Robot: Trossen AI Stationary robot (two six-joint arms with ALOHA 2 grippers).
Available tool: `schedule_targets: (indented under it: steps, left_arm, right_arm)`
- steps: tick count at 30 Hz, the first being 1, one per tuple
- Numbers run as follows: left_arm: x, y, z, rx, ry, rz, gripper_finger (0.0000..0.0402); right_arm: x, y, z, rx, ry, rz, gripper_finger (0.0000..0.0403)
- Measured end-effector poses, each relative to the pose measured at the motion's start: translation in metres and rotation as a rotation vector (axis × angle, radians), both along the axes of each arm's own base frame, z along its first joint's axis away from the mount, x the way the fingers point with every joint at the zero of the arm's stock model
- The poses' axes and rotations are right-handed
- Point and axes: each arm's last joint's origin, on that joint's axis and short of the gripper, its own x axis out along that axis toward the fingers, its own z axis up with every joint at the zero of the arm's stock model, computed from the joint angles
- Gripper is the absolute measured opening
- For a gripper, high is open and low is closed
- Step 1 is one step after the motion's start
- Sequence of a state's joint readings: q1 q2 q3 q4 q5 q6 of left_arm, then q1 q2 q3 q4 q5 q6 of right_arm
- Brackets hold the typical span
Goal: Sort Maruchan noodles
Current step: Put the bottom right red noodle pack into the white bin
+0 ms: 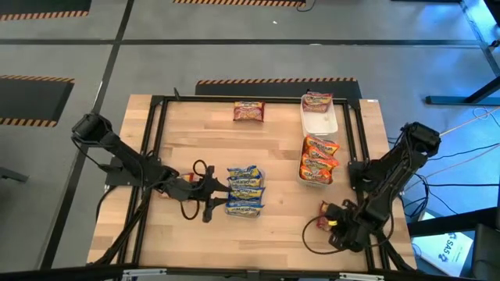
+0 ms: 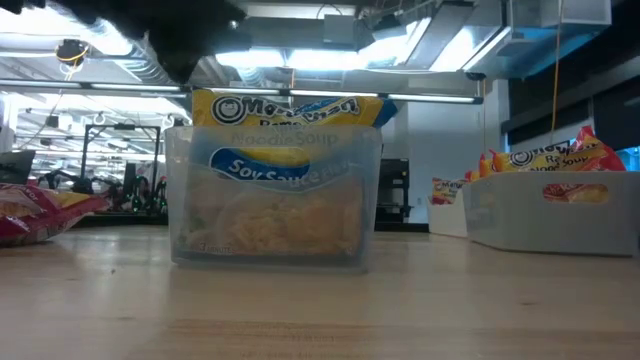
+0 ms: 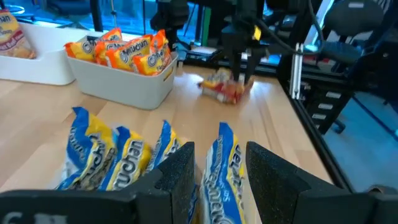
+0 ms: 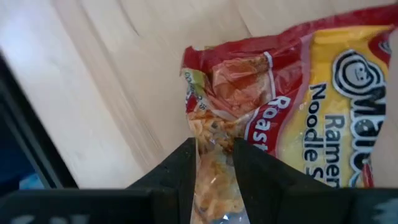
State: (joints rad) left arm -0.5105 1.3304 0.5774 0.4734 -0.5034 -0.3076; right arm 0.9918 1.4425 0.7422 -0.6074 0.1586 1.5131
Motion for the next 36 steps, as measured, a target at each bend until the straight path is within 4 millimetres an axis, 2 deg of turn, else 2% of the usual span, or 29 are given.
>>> schedule_targets:
  steps: [6, 14, 17, 19, 21, 26, 30, 33, 36]
  left_arm:
    - [0.013, -0.001, -0.012, 0.004, 0.013, 0.010, 0.0137]
    - [0.054, -0.027, 0.007, 0.053, 0.034, -0.028, 0.0137]
    - [0.074, -0.032, 0.012, 0.070, 0.067, -0.043, 0.0137]
    - [0.086, -0.034, 0.015, 0.077, 0.087, -0.052, 0.0138]
    - [0.097, -0.034, 0.018, 0.079, 0.097, -0.052, 0.0140]
    - [0.125, -0.029, 0.029, 0.031, 0.098, -0.094, 0.0174]
    - [0.149, -0.031, 0.029, 0.014, 0.126, -0.129, 0.0224]
    - [0.171, -0.033, 0.026, 0.006, 0.181, -0.128, 0.0255]
    - [0.194, -0.031, 0.013, -0.020, 0.262, -0.119, 0.0270]
  right_arm:
    - [0.032, -0.010, 0.000, -0.018, -0.143, 0.074, 0.0110]
    - [0.070, -0.016, -0.010, -0.064, -0.281, 0.205, 0.0110]
    - [0.080, -0.018, -0.002, -0.051, -0.363, 0.264, 0.0110]
    - [0.087, -0.014, 0.014, -0.055, -0.439, 0.286, 0.0110]
    - [0.086, -0.009, 0.027, -0.072, -0.482, 0.315, 0.0110]
    - [0.069, 0.005, 0.038, -0.143, -0.538, 0.335, 0.0110]
    - [0.046, 0.015, 0.030, -0.211, -0.502, 0.291, 0.0110]
    - [0.034, 0.021, 0.016, -0.229, -0.471, 0.274, 0.0110]
    - [0.032, 0.022, 0.003, -0.253, -0.443, 0.256, 0.0110]
